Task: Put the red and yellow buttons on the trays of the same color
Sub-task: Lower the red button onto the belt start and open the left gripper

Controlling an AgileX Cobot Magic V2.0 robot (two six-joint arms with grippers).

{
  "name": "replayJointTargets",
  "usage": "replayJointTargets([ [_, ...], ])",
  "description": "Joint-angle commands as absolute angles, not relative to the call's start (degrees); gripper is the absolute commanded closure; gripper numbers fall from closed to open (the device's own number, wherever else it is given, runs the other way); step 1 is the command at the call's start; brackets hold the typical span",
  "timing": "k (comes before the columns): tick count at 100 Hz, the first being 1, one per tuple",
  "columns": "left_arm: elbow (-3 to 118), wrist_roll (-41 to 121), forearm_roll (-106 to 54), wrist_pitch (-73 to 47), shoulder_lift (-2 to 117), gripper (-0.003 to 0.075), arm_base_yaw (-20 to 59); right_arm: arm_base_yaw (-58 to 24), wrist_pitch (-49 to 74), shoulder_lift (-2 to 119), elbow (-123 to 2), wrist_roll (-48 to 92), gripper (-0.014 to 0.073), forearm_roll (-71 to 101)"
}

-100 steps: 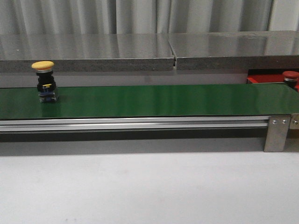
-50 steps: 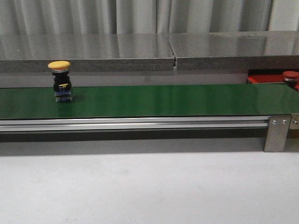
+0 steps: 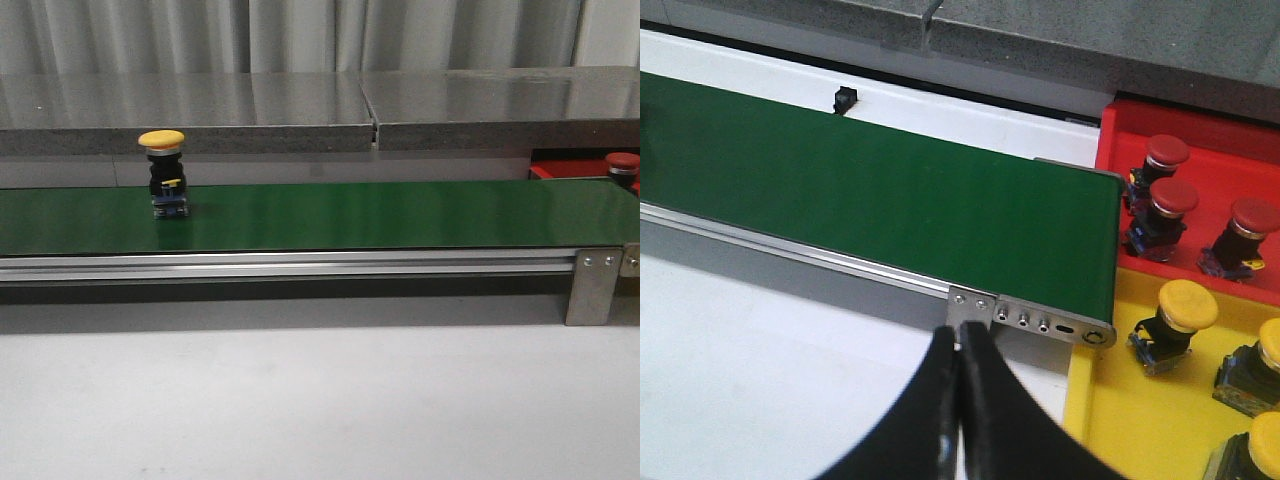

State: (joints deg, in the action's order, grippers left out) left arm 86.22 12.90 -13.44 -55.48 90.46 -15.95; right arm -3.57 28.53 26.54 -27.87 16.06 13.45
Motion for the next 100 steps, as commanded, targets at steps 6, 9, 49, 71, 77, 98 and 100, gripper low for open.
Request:
replayJointTargets([
  [6, 86.39, 12.93, -14.58, -52.47, 84.61, 0.0736, -11.40, -3.66, 24.55, 26.68, -29.41, 16.57, 0.0653, 13.49],
  [9, 86.03, 12.93, -14.50, -52.20, 83.89, 0.0739, -10.42, -3.66, 24.55, 26.68, -29.41, 16.57, 0.0653, 13.49],
  [49, 72.73, 8.68, -7.95, -40.49, 70.29, 0.0740, 5.95, -3.66, 24.55, 26.68, -29.41, 16.57, 0.0653, 13.49],
  [71, 64.51, 6.62, -5.25, -35.93, 61.02, 0.0740, 10.96, -3.66, 24.55, 26.68, -29.41, 16.57, 0.0653, 13.49],
  [77, 62.64, 6.62, -6.67, -35.56, 58.66, 0.0739, 10.96, -3.66, 24.55, 26.68, -29.41, 16.57, 0.0653, 13.49],
  [98, 53.42, 6.62, -9.91, -31.61, 48.11, 0.0739, 10.85, -3.66, 24.55, 26.68, -29.41, 16.57, 0.0653, 13.49],
  [100, 52.50, 6.62, -10.36, -31.64, 46.96, 0.0739, 10.85, -3.66, 24.55, 26.68, -29.41, 16.57, 0.0653, 13.49],
])
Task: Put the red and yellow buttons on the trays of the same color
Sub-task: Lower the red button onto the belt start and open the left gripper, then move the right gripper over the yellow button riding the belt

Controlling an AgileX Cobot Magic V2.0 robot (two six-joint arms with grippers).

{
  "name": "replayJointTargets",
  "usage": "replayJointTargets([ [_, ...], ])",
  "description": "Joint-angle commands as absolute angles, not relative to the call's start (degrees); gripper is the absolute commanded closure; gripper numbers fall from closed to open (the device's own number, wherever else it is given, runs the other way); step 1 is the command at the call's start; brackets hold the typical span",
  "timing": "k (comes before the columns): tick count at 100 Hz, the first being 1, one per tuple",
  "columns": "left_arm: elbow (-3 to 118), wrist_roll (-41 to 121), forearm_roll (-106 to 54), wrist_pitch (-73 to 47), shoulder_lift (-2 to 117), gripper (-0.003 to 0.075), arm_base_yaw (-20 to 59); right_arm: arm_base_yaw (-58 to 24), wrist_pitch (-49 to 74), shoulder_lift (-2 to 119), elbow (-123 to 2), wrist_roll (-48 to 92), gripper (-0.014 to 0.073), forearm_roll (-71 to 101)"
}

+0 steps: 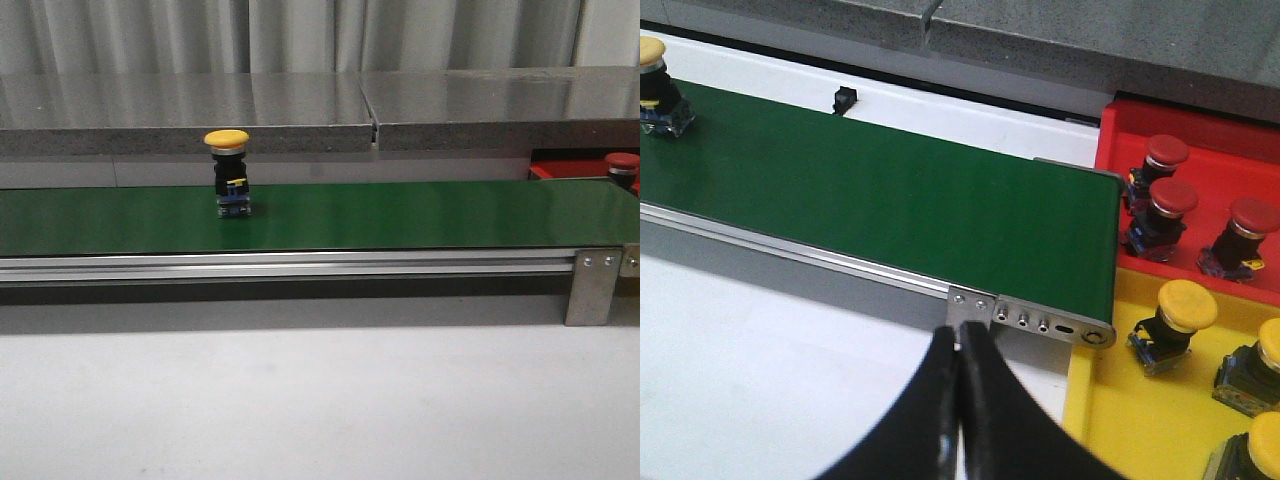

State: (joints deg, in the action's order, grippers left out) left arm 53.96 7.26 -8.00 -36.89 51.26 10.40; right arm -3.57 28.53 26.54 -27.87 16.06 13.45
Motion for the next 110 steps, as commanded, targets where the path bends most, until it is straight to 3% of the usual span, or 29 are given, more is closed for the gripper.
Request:
replayJointTargets([
  [1, 51.88, 6.62, -10.50, -31.64, 46.23, 0.0739, 10.85, -3.66, 24.55, 26.68, -29.41, 16.57, 0.0653, 13.49],
  [36, 39.21, 6.62, -11.50, -31.75, 30.47, 0.0739, 10.85, -3.66, 24.61, 26.68, -29.41, 16.57, 0.0653, 13.49],
  [64, 35.87, 6.62, -11.99, -32.11, 23.22, 0.0739, 10.85, -3.66, 24.72, 27.78, -30.28, 16.51, 0.0653, 15.10],
  [110, 35.87, 6.62, -10.08, -32.11, 22.83, 0.0739, 10.85, -7.42, 32.79, 51.34, -49.91, 16.51, 0.0616, 15.20],
])
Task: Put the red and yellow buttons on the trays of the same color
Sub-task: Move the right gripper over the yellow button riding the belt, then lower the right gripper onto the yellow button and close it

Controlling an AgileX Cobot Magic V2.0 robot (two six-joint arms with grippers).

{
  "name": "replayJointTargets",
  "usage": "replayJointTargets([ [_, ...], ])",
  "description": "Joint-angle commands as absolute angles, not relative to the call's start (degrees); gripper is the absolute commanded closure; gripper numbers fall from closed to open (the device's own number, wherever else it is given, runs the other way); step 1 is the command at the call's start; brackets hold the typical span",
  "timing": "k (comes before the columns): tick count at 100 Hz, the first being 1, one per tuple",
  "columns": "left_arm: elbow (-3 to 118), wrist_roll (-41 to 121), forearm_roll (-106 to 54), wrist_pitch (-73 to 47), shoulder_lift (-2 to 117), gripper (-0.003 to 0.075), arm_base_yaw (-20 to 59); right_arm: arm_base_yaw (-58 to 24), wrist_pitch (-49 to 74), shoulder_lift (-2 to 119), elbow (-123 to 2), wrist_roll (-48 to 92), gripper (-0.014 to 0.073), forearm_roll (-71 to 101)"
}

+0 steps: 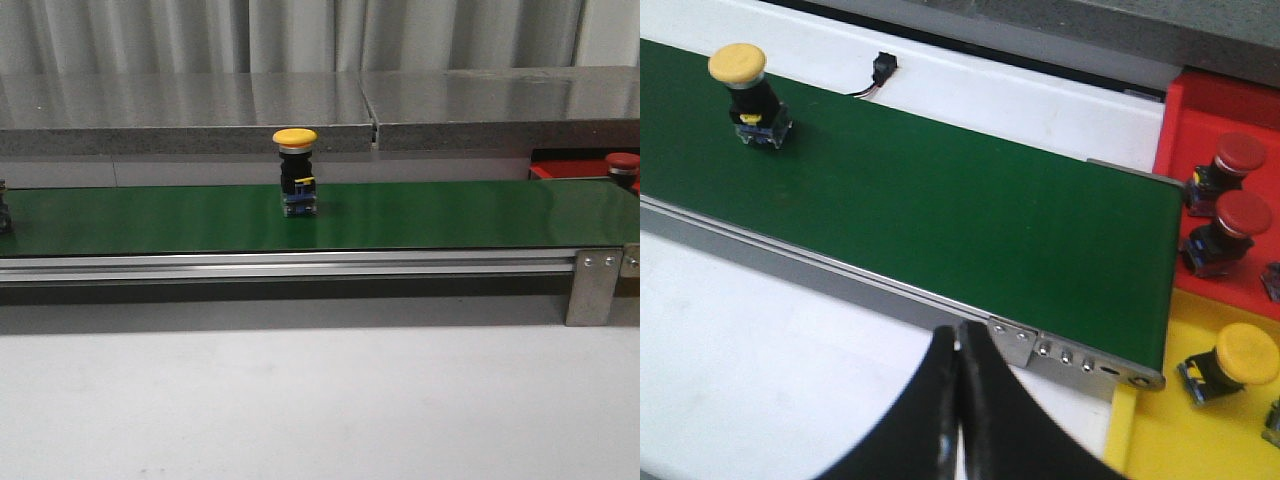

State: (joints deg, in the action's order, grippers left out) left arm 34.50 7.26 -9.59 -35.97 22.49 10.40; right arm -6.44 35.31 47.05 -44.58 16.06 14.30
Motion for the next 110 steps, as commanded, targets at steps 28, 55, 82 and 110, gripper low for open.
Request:
replayJointTargets([
  [28, 35.87, 6.62, -10.08, -32.11, 22.83, 0.0739, 10.85, -10.59, 34.18, 66.43, -59.48, 16.51, 0.0206, 17.57],
  [55, 35.87, 6.62, -10.08, -32.11, 22.83, 0.0739, 10.85, -13.22, 46.50, 78.77, -72.70, 16.51, 0.0034, 18.74],
  [82, 35.87, 6.62, -10.08, -32.11, 22.83, 0.0739, 10.85, -15.81, 51.15, 88.53, -84.87, 16.51, 0.0034, 18.73],
  [110, 35.87, 6.62, -10.08, -32.11, 22.83, 0.0739, 10.85, -17.70, 52.97, 97.18, -93.96, 14.68, 0.0034, 18.62],
])
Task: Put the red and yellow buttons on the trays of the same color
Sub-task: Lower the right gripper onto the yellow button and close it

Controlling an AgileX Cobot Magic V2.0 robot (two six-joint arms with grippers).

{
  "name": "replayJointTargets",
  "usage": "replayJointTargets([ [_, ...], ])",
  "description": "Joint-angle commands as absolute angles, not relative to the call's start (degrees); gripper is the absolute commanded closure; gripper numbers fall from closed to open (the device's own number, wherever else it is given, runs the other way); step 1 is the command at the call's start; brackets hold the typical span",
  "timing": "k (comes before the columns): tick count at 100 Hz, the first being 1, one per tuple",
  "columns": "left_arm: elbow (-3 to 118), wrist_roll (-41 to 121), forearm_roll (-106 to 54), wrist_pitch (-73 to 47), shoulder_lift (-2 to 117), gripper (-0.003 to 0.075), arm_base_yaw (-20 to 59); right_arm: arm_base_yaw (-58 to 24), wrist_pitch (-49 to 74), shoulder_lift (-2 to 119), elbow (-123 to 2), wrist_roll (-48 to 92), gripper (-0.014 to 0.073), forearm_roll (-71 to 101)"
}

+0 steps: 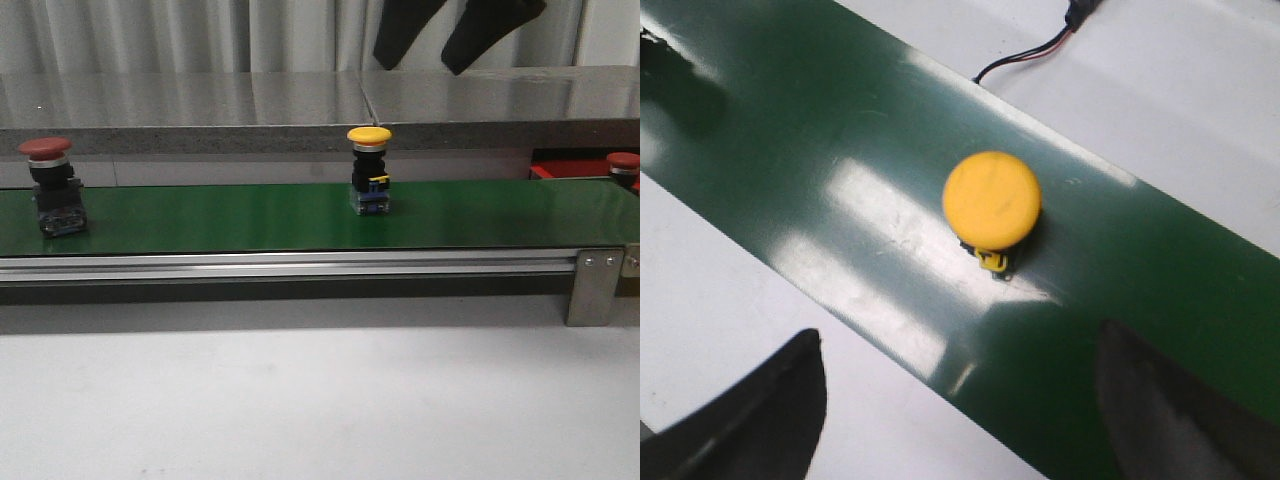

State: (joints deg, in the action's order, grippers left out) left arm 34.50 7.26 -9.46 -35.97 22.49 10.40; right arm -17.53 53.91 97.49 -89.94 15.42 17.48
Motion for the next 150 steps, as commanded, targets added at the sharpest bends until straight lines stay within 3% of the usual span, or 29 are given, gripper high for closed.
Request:
replayJointTargets([
  [1, 35.87, 6.62, -10.08, -32.11, 22.83, 0.0739, 10.85, -17.70, 53.04, 97.57, -94.35, 14.41, 0.0034, 18.62],
  [71, 35.87, 6.62, -10.08, -32.11, 22.83, 0.0739, 10.85, -17.59, 52.96, 110.09, -102.10, 4.77, 0.0040, 5.31],
  [78, 35.87, 6.62, -10.08, -32.11, 22.83, 0.0739, 10.85, -17.59, 52.64, 110.14, -102.10, 4.77, 0.0090, 5.20],
  [91, 35.87, 6.62, -10.08, -32.11, 22.83, 0.0739, 10.85, -17.59, 51.96, 110.14, -102.10, 4.77, 0.0288, 5.19],
  [102, 35.87, 6.62, -10.08, -32.11, 22.83, 0.0739, 10.85, -17.59, 51.52, 110.07, -102.10, 4.77, 0.0380, 5.19],
  [150, 35.87, 6.62, -10.08, -32.11, 22.83, 0.0739, 10.85, -15.86, 51.09, 100.87, -92.76, 1.31, 0.0401, 5.15],
])
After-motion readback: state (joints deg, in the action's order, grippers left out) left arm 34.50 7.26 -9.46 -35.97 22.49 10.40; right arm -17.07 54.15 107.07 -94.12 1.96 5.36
